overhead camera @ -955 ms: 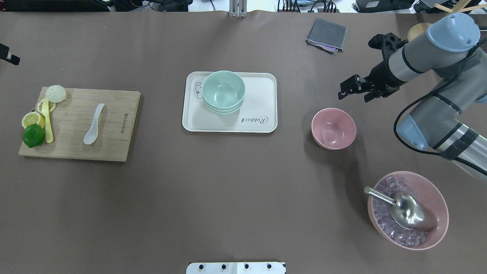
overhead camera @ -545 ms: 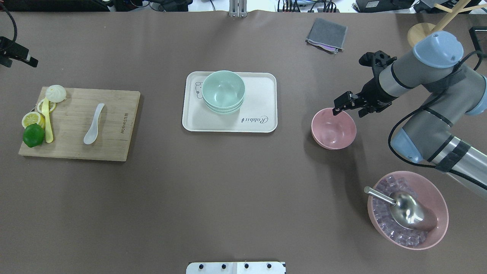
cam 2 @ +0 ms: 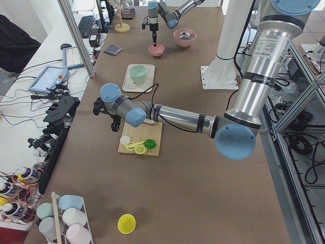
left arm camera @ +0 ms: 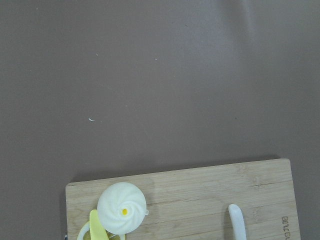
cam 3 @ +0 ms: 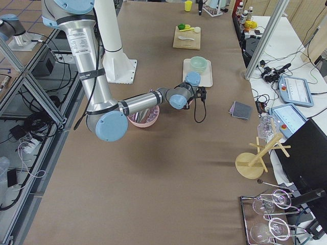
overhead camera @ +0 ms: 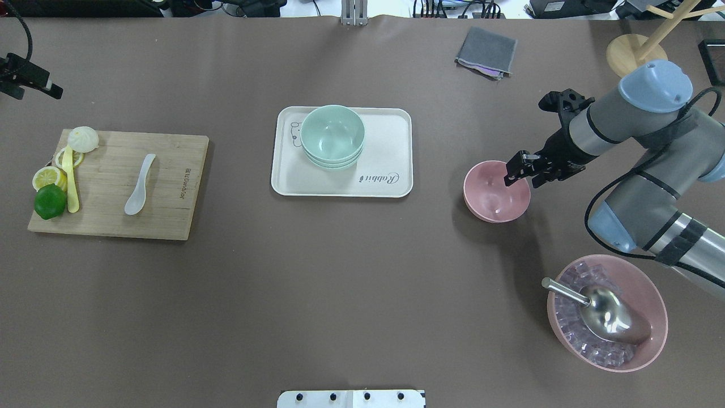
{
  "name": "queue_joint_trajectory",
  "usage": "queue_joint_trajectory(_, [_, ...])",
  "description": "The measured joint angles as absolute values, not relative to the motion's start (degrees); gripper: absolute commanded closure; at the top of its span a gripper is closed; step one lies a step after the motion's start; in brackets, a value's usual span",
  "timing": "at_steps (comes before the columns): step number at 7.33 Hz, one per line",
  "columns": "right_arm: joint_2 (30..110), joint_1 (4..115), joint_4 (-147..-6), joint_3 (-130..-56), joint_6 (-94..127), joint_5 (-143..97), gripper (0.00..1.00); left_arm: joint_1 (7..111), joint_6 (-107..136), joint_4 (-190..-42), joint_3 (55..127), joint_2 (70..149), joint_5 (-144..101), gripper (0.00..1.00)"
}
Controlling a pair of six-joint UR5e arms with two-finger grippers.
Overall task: Stack pink bowl on green and place spoon
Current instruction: 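Move the right gripper to the pink bowl while the left approaches the board, then grasp the pink bowl rim with the right gripper while the left grasps the spoon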
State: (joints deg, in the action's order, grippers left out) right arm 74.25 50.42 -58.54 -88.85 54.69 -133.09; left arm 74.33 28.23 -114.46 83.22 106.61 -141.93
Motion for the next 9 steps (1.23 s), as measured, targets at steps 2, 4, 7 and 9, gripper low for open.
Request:
queue_joint_trajectory(2, [74.7,50.5,-58.5,-89.6,54.5,-132.6,1.00,73.0,29.8,-114.5,83.2,107.2,-141.9,0.02])
queue_joint_trajectory(4, [74.5,51.7,-58.5,-90.3,54.6,-133.8,1.00,69.7,33.3,-114.4,82.9,109.2,-140.1,0.02])
queue_joint_trajectory(7, [72.8,56.0,-58.4,-90.9,55.3,-137.9,1.00,64.6,37.5,-114.2,82.9,111.0,-135.5,0.03])
queue_joint_trajectory(9, [71.7,57.1,-58.4,-91.4,55.7,-138.3,1.00,60.7,41.0,-114.3,83.4,111.6,-129.3,0.04])
